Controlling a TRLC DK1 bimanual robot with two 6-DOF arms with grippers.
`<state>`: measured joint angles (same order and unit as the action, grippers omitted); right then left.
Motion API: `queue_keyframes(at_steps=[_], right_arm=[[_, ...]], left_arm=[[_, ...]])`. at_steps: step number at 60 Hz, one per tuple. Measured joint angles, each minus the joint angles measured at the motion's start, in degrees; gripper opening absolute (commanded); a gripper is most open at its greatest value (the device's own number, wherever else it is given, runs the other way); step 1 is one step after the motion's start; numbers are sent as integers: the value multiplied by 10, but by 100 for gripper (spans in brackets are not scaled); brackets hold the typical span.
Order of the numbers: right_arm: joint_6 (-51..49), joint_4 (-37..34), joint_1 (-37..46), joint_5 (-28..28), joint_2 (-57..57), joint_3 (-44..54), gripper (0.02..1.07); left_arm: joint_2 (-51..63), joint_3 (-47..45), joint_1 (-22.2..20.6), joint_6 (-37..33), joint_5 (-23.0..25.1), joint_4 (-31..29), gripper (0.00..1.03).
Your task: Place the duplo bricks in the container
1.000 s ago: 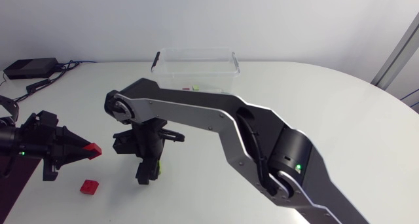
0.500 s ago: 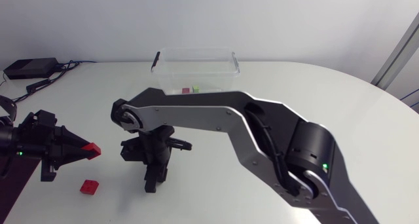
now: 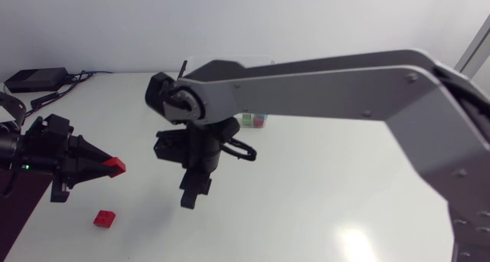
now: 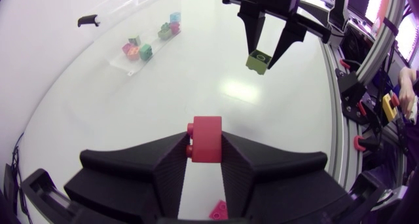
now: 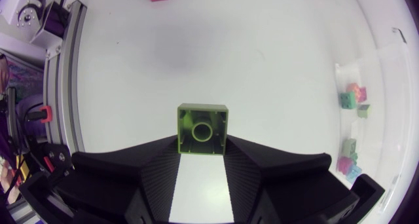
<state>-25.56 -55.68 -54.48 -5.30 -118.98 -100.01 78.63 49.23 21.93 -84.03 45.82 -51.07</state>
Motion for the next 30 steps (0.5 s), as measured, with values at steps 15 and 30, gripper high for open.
queue_keyframes(at_steps=[15,30], right_arm=[[34,28,72,-7,64,18,33],[78,65,127,-10,79,18,33]], left_arm=[[-7,39,-113,202,2,158,26],[50,134,-205,380,-38,285,26]])
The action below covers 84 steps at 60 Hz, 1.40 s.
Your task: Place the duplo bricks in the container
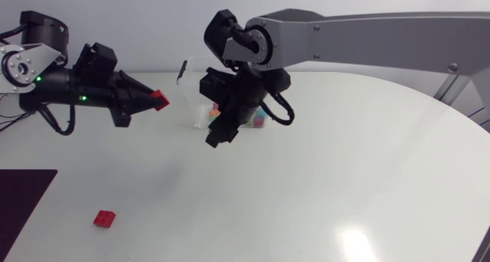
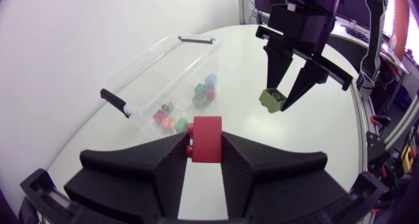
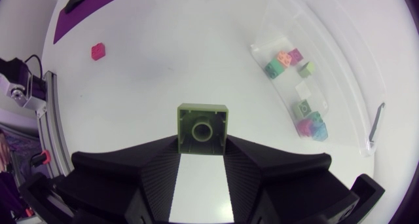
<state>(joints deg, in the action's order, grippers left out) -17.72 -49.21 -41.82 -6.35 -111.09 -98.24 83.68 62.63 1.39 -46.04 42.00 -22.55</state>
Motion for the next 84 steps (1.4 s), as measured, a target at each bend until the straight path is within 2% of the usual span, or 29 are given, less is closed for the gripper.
queue_keyframes(at_steps=[8,29,54,56,57,62,67,84], right_arm=[[29,16,39,-9,0,-15,33],[63,41,98,-9,-8,-95,33],[86,48,127,-9,-53,-148,33],[86,49,129,-9,-54,-150,33],[86,50,131,-9,-55,-152,33],[88,54,137,-9,-59,-155,33],[88,56,143,-9,-63,-157,33],[90,58,166,-9,-87,-186,33]], left_arm=[[48,37,-31,58,-24,39,26],[140,121,-80,146,-81,114,26],[260,241,-94,193,-137,165,29],[269,249,-96,193,-141,166,35],[275,254,-98,195,-143,167,45],[295,268,-103,199,-153,167,79],[301,270,-108,204,-156,169,97],[254,237,-91,206,-160,185,99]])
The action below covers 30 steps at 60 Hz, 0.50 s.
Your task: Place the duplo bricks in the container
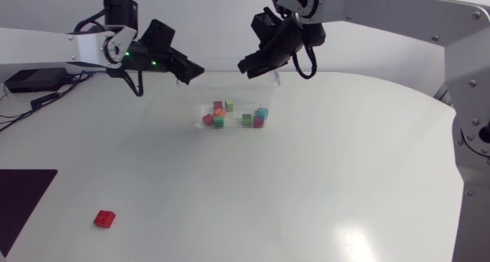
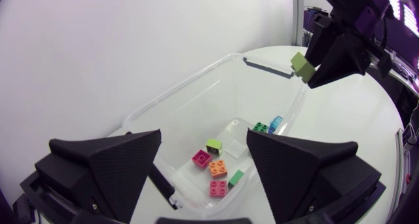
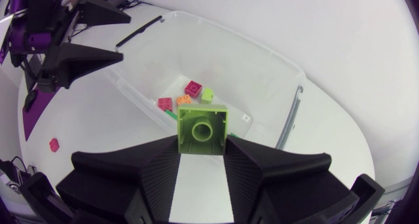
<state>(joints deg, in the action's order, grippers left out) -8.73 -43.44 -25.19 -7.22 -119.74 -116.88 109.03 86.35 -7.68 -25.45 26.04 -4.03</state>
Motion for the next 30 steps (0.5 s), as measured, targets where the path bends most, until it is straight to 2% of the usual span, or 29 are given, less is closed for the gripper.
queue_keyframes(at_steps=[9,30], right_arm=[[0,0,10,0,-11,-21,33],[9,0,13,0,-32,-36,33]], left_arm=[[-93,-71,33,0,1,14,99],[-307,-290,141,-18,69,-4,99]])
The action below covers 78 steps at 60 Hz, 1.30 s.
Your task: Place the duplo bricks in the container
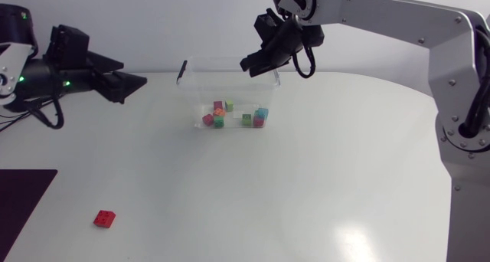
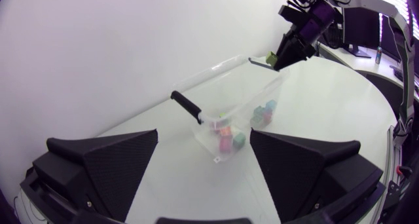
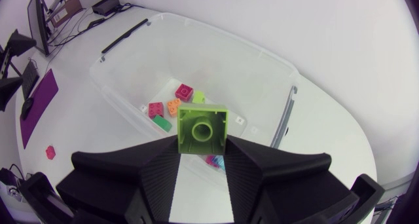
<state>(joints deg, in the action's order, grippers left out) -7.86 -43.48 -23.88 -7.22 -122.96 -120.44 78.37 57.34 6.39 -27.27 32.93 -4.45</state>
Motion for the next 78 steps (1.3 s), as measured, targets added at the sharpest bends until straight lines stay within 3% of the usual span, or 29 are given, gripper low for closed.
queue_keyframes(at_steps=[14,26,45,49,50,51,52,53,78], right_arm=[[2,-2,0,2,-9,-36,33],[4,-10,0,5,-24,-49,33],[6,-28,11,8,-60,-91,35],[8,-32,15,11,-67,-105,59],[9,-33,16,11,-68,-108,75],[9,-33,16,12,-70,-110,83],[10,-35,17,13,-71,-113,99],[11,-39,18,13,-72,-116,105],[19,-87,14,15,-68,-144,103]], left_arm=[[-109,-131,83,-33,59,-18,99],[-123,-200,125,-63,80,-28,99],[-123,-205,132,-64,89,-32,99],[-123,-207,134,-64,89,-32,99],[-123,-208,135,-64,89,-32,99],[-123,-209,136,-64,89,-33,99],[-123,-210,137,-65,89,-33,99],[-123,-211,138,-66,89,-34,99],[-122,-229,152,-92,92,-58,99]])
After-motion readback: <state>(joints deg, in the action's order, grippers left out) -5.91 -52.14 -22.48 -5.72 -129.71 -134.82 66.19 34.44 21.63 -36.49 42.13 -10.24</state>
